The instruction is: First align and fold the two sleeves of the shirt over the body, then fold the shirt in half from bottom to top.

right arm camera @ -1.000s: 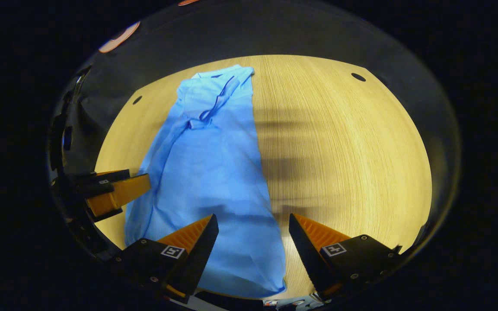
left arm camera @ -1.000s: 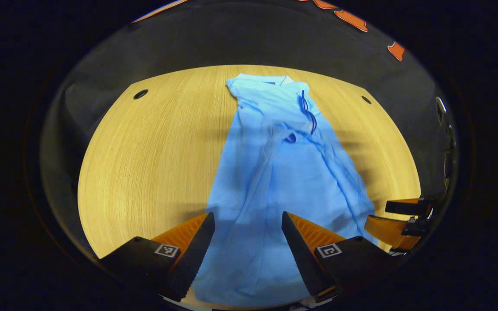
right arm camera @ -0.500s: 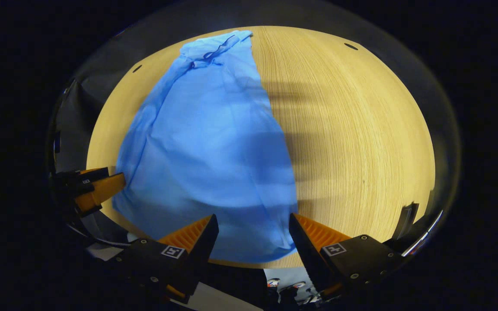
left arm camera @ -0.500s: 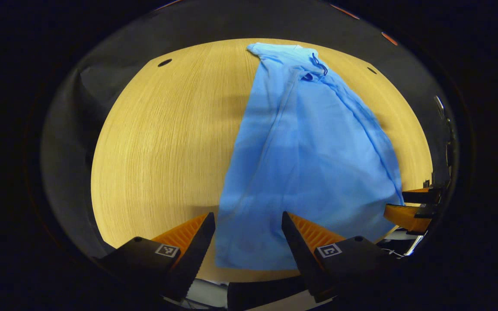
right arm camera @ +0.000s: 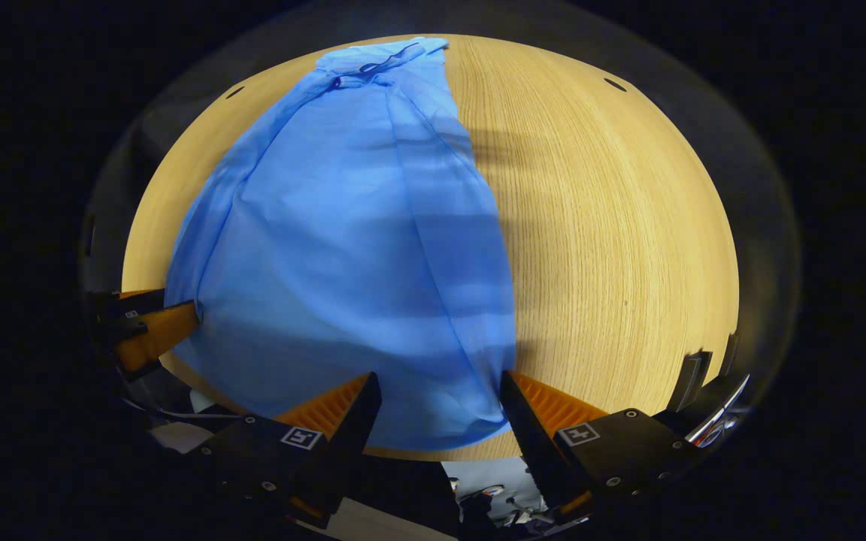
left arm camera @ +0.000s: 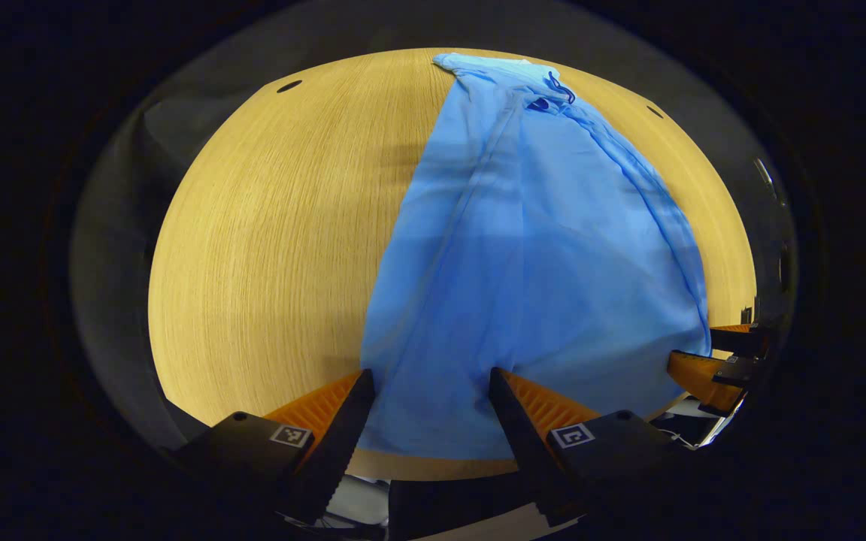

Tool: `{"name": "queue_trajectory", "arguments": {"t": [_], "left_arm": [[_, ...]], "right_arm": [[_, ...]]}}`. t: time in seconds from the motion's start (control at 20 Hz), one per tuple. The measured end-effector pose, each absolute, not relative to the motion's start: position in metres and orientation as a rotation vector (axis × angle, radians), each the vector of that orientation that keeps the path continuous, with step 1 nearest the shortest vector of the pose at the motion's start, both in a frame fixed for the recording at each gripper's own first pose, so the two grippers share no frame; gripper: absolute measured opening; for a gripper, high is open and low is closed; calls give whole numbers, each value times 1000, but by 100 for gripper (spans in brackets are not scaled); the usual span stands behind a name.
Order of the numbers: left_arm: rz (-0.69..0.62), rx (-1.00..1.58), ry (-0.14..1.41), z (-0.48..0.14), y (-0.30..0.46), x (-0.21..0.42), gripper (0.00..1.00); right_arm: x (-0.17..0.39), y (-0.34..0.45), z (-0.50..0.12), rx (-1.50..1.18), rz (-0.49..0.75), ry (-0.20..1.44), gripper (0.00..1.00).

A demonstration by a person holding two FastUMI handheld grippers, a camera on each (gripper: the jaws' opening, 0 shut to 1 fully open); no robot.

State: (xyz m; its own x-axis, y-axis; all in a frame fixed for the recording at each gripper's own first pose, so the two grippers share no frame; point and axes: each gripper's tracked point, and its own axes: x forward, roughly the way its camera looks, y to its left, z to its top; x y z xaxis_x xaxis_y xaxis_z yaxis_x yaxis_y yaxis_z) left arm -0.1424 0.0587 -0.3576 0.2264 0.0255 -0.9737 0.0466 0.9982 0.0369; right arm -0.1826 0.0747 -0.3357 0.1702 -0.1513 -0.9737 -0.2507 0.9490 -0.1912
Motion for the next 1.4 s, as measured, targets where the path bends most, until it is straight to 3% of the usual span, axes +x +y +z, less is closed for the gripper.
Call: {"name": "queue_trajectory", "arguments": {"t": [0.3,0.4,0.45,0.6,0.65,0.7,0.75,1.05,1.4], "left_arm": [[-29,64,1326,-358,53,-141,100],[-56,78,1317,-358,45,-141,82],[-77,90,1319,-359,42,-142,77],[-103,106,1321,-359,37,-141,16],[-103,93,1318,-359,38,-141,11],[-94,62,1307,-360,38,-138,11],[-98,49,1316,-359,36,-138,4],[-81,6,1300,-348,39,-129,4],[-91,19,1140,-311,37,-47,4]], "right_arm": [[-185,75,-334,-348,69,1433,98],[-186,75,-336,-353,68,1435,87],[-185,74,-335,-357,70,1431,67],[-184,70,-333,-330,38,1410,23],[-183,71,-334,-305,32,1404,12],[-183,72,-334,-295,40,1405,5],[-183,73,-333,-297,56,1408,1],[-155,88,-305,-307,104,1323,1],[-88,99,-269,-295,124,1188,1]]}}
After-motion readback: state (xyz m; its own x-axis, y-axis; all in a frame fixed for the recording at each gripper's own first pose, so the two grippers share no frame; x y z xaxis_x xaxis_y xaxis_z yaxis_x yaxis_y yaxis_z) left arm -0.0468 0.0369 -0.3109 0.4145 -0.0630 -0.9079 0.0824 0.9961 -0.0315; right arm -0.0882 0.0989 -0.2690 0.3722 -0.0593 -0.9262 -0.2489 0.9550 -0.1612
